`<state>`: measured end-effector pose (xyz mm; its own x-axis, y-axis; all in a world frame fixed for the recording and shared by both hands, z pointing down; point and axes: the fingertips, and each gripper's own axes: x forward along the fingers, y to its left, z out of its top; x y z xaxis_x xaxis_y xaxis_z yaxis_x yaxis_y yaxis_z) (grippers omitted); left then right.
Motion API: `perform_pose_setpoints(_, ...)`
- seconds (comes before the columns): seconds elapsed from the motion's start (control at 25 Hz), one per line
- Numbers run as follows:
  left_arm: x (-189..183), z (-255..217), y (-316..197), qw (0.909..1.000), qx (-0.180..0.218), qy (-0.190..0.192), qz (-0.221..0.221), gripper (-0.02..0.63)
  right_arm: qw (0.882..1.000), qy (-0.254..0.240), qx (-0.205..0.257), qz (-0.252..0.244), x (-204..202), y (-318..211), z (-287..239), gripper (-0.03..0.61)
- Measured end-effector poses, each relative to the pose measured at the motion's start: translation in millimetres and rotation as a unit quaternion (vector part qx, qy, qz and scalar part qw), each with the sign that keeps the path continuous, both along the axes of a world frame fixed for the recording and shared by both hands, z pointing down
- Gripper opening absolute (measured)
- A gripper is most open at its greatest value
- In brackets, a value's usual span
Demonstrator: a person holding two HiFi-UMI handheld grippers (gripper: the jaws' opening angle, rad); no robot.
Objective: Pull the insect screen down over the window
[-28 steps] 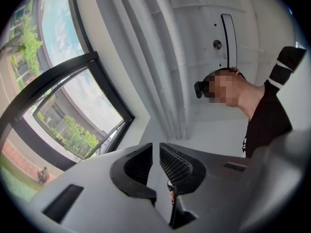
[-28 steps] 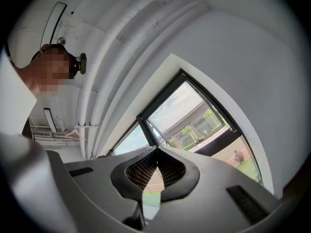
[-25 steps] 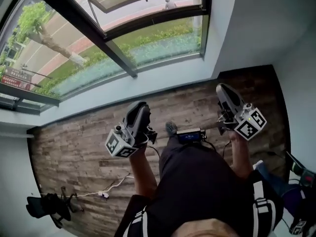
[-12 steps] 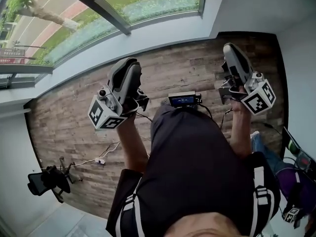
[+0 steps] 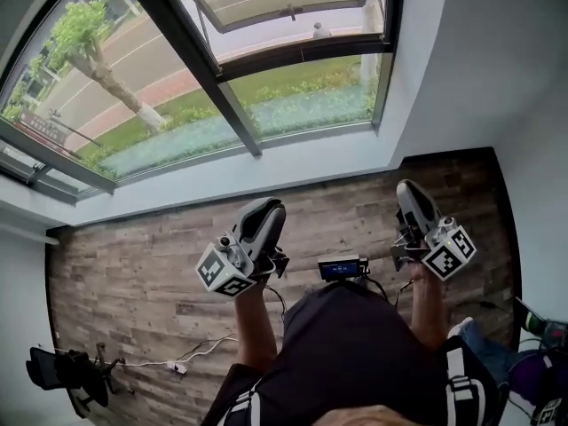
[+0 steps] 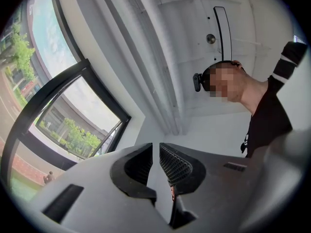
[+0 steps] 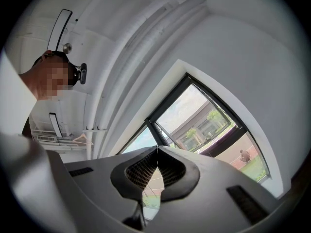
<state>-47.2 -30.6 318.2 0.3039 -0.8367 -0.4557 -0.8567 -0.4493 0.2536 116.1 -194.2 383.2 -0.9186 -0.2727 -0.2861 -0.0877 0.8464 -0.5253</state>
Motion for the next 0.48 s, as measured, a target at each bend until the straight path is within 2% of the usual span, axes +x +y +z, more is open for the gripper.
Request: perform_pose_setpoints(0.48,-24.1,-0.5,34.8,0.9989,0.025,0.028,0.027,0.051,0.999,0.035,0.017,0.014,-27.0,44.6,-6.1,0.008)
